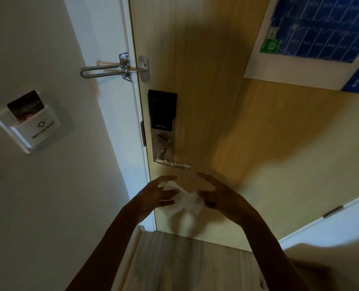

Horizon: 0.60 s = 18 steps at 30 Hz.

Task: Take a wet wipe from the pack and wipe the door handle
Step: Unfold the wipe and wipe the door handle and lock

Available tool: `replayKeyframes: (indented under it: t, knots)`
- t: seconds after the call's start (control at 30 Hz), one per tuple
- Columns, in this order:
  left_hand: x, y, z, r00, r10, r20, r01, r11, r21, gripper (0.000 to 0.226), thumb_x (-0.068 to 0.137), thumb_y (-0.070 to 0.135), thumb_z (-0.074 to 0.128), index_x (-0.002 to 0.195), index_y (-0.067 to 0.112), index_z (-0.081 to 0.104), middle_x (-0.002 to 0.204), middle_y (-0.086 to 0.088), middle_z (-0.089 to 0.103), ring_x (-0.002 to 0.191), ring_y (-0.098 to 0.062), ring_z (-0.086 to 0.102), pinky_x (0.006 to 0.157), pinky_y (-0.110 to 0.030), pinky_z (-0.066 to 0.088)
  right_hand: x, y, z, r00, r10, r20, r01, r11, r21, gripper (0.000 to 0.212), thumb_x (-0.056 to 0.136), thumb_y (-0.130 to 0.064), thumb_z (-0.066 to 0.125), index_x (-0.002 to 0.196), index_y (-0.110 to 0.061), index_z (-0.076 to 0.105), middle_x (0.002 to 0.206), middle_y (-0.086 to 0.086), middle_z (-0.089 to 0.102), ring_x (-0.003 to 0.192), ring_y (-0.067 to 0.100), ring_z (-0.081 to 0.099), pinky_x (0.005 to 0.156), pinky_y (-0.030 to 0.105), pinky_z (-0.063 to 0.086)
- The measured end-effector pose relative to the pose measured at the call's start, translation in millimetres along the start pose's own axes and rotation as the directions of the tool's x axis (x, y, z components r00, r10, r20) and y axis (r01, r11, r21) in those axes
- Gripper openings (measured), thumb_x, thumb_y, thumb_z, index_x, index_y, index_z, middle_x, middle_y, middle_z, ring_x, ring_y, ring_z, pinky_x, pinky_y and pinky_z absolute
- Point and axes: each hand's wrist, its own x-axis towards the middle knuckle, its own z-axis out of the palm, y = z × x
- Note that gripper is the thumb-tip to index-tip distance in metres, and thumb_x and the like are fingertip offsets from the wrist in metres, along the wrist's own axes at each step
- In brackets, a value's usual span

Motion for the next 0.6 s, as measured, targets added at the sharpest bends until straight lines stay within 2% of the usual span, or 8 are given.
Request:
replayKeyframes:
  t: [0.03, 0.13, 0.17, 0.23, 0.3, 0.4, 0.53, 0.6]
  knots:
    - [0.0, -1.0, -0.6, 1.000, 0.011, 0.007, -0.011, 1.000, -0.024, 0.057, 0.067, 0.018, 0.077, 0.121, 0.022, 0.060, 0.126, -0.020, 0.056, 0.109, -0.035, 0.064, 0.089, -0.046, 0.055, -0.5, 2.8, -3.1, 1.000, 0.017, 0.024, -0.017, 1.000, -0.023, 0.058, 0.082, -0.018, 0.073, 0.129, -0.042, 0.048, 0.091, 0.007, 0.073, 0.086, 0.019, 0.069, 0.082, 0.032, 0.053]
    - [0.4, -4.2, 0.3, 1.000, 0.005, 0.015, -0.004, 1.000, -0.031, 0.057, 0.072, 0.017, 0.075, 0.126, 0.022, 0.057, 0.126, -0.021, 0.056, 0.106, -0.036, 0.065, 0.086, -0.045, 0.057, 1.0, 11.5, -8.4, 1.000, 0.016, -0.008, -0.016, 0.999, -0.031, 0.071, 0.073, -0.019, 0.081, 0.130, -0.044, 0.049, 0.106, 0.014, 0.070, 0.098, 0.027, 0.065, 0.093, 0.039, 0.051]
    - [0.1, -4.2, 1.8, 1.000, -0.003, 0.003, 0.004, 1.000, -0.015, 0.057, 0.074, 0.016, 0.074, 0.127, 0.023, 0.055, 0.126, -0.020, 0.057, 0.106, -0.035, 0.065, 0.085, -0.044, 0.057, 1.3, 13.3, -8.2, 0.999, 0.011, -0.030, -0.012, 1.000, -0.018, 0.070, 0.072, -0.020, 0.082, 0.129, -0.044, 0.051, 0.107, 0.013, 0.069, 0.096, 0.025, 0.065, 0.092, 0.037, 0.052]
    - [0.7, -4.5, 5.0, 1.000, -0.016, -0.023, 0.016, 1.000, 0.010, 0.057, 0.076, 0.015, 0.074, 0.128, 0.025, 0.054, 0.125, -0.018, 0.058, 0.107, -0.034, 0.065, 0.085, -0.041, 0.058, 0.9, 16.1, -6.4, 0.999, -0.002, -0.051, 0.002, 1.000, 0.009, 0.062, 0.074, -0.019, 0.081, 0.126, -0.041, 0.055, 0.096, 0.009, 0.066, 0.081, 0.019, 0.060, 0.082, 0.030, 0.052]
    - [0.5, -7.4, 6.3, 0.999, -0.032, -0.031, 0.033, 0.999, 0.026, 0.070, 0.069, 0.016, 0.079, 0.132, 0.027, 0.050, 0.124, -0.015, 0.060, 0.109, -0.031, 0.063, 0.088, -0.042, 0.057, -2.3, 17.1, -3.0, 0.997, -0.018, -0.077, 0.021, 0.999, 0.037, 0.056, 0.076, -0.019, 0.079, 0.123, -0.038, 0.058, 0.087, 0.010, 0.061, 0.073, 0.017, 0.057, 0.073, 0.027, 0.051]
    - [-0.4, -14.2, 6.4, 0.997, -0.073, -0.015, 0.074, 0.992, 0.099, 0.086, 0.062, 0.015, 0.085, 0.136, 0.030, 0.043, 0.124, -0.011, 0.061, 0.111, -0.029, 0.063, 0.090, -0.043, 0.056, -4.3, 17.1, -0.6, 0.991, -0.029, -0.133, 0.038, 0.997, 0.063, 0.049, 0.079, -0.018, 0.076, 0.122, -0.033, 0.058, 0.094, 0.011, 0.067, 0.082, 0.023, 0.067, 0.072, 0.028, 0.055]
    - [-1.4, -13.6, 10.8, 0.990, -0.064, -0.126, 0.097, 0.955, 0.279, 0.078, 0.066, 0.026, 0.084, 0.134, 0.029, 0.046, 0.117, -0.008, 0.062, 0.099, -0.026, 0.066, 0.076, -0.031, 0.060, -5.2, 19.2, -4.0, 0.985, -0.014, -0.169, 0.021, 0.999, 0.039, 0.047, 0.081, -0.018, 0.074, 0.123, -0.029, 0.058, 0.103, 0.012, 0.067, 0.097, 0.030, 0.066, 0.078, 0.036, 0.058]
    - [0.7, -12.5, 12.2, 0.987, -0.008, -0.160, 0.061, 0.941, 0.331, 0.069, 0.069, 0.028, 0.081, 0.131, 0.029, 0.049, 0.120, -0.003, 0.058, 0.104, -0.024, 0.063, 0.069, -0.024, 0.059, -6.1, 21.2, -7.2, 0.986, -0.022, -0.165, 0.027, 0.999, 0.029, 0.045, 0.080, -0.017, 0.075, 0.121, -0.028, 0.060, 0.099, 0.015, 0.065, 0.099, 0.032, 0.065, 0.082, 0.038, 0.057]
